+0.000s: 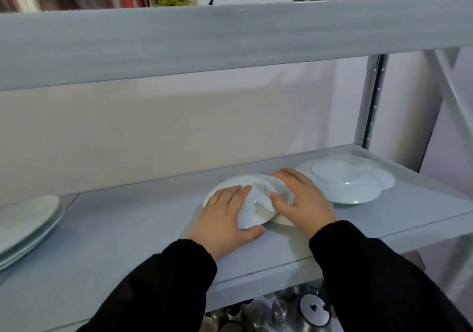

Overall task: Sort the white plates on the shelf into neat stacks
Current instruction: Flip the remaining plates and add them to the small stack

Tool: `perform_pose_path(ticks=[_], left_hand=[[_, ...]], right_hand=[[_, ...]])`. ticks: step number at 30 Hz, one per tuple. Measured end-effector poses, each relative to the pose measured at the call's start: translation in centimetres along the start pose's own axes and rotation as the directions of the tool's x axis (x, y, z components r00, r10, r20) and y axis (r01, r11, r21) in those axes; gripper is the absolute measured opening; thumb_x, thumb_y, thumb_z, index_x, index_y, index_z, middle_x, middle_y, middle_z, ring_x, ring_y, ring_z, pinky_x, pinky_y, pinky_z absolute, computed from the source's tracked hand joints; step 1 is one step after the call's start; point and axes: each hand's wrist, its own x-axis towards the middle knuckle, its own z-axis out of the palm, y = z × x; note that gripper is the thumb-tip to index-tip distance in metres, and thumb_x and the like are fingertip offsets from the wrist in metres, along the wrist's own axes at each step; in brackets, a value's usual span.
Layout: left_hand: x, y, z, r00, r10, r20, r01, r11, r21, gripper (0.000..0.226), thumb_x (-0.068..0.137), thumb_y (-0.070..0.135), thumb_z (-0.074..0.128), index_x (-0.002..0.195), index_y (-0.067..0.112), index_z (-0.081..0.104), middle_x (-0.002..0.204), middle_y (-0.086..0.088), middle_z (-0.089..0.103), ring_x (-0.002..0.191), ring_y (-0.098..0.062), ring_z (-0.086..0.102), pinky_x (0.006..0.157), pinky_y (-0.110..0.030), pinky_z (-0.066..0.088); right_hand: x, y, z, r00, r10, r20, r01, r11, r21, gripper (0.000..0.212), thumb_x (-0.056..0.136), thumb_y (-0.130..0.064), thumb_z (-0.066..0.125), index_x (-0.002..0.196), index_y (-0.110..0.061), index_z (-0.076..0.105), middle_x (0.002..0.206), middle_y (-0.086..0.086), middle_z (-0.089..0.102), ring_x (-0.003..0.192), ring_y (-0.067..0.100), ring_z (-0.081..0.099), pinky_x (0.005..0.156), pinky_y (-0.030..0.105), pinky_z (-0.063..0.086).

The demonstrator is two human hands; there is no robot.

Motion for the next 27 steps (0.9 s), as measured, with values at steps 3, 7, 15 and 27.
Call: perform_pose_path(ticks=[3,7,15,27], left_hand=[[0.5,-0.2,0.4,0.998,-0.049,0.048,0.044,0.995,0.092,0.098,0.066,0.082,0.045,0.150,0.037,0.021,0.155,0.010,0.023,0.143,-0.013,0.016,0.118,-0.041,0.015],[1.0,-0.4,0.5,0.994,-0.067,0.087,0.058,0.993,0.104,0.099,0.068,0.082,0.049,0.150,0.034,0.022,0.156,0.009,0.022,0.144,-0.015,0.017,0.118,-0.039,0.017],[0.5,-0.6,-1.6,0.977,0.192,-0.087,-0.158,0.940,0.301,0.062,0.086,0.053,0.035,0.136,0.019,0.047,0.122,-0.006,0.059,0.092,-0.030,0.066,0.069,-0.035,0.053],[-4.3,-12.4,-7.3,0.658,-0.750,0.069,0.395,0.267,-0.879,0.034,0.086,0.021,0.057,0.118,0.033,0.054,0.110,-0.003,0.065,0.099,-0.032,0.063,0.077,-0.061,0.055]], right_hand=[[0.2,0.2,0.1,0.998,0.027,-0.058,-0.024,0.998,0.056,0.070,0.075,-0.063,0.041,0.136,-0.030,0.053,0.144,-0.007,0.047,0.133,0.006,0.037,0.102,0.020,0.027],[0.2,0.2,-0.1,0.989,0.066,-0.130,-0.050,0.991,0.124,0.061,0.081,-0.056,0.046,0.132,-0.024,0.057,0.135,-0.008,0.053,0.125,0.007,0.046,0.099,0.018,0.030],[0.0,0.5,-0.5,0.959,0.153,-0.238,-0.088,0.960,0.265,0.052,0.085,-0.050,0.046,0.131,-0.031,0.057,0.133,-0.010,0.053,0.121,0.005,0.048,0.104,0.035,0.042],[0.1,0.7,0.0,0.962,0.154,-0.225,-0.096,0.964,0.249,0.043,0.089,-0.044,0.049,0.131,-0.038,0.054,0.131,-0.010,0.050,0.117,0.012,0.051,0.102,0.043,0.045]])
